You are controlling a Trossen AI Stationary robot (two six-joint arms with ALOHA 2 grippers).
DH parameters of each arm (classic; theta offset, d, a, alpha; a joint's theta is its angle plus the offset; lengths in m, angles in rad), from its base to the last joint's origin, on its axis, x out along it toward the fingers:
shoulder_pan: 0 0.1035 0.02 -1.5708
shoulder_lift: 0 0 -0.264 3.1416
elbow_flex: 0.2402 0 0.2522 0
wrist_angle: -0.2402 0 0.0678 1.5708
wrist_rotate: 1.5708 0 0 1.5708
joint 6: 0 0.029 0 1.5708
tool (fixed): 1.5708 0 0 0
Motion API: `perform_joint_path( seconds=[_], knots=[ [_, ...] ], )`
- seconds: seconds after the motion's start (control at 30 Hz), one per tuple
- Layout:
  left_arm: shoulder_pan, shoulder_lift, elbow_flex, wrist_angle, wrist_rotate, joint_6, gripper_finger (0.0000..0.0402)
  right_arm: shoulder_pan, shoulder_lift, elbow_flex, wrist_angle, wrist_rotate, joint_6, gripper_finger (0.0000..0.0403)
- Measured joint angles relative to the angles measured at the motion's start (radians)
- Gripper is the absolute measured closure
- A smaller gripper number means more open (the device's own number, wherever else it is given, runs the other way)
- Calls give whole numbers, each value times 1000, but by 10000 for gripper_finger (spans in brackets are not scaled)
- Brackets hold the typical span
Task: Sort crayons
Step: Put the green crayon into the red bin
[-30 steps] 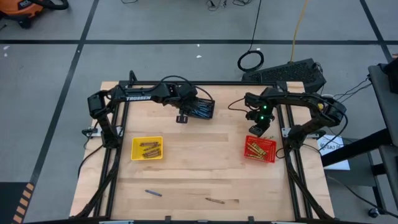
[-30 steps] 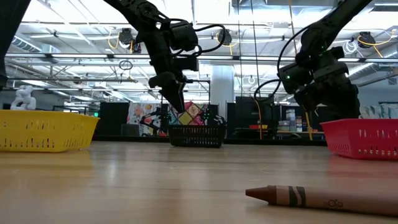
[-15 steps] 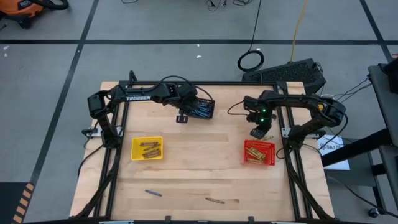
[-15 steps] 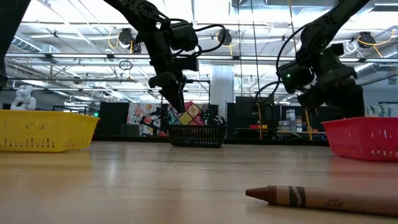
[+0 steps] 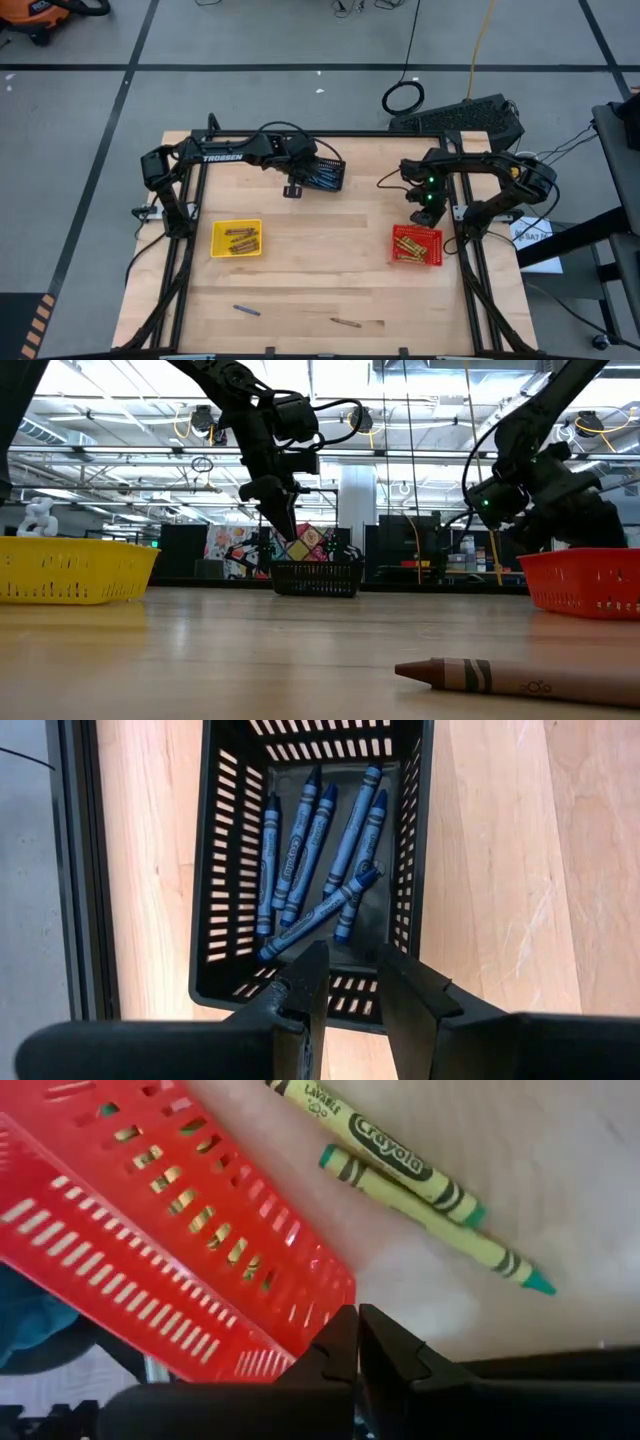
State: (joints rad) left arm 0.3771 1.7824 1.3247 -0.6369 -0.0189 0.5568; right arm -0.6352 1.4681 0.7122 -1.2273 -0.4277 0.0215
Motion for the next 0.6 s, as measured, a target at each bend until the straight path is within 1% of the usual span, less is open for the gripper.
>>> perform_joint_path(
  seconds=[0.27,0.6],
  knots=[
    [0,0,0,3,0,0,317,-1,4,-25,111,-19,-7,403],
    [0,0,0,3,0,0,317,-1,18,-36,140,-18,21,403]
  ],
)
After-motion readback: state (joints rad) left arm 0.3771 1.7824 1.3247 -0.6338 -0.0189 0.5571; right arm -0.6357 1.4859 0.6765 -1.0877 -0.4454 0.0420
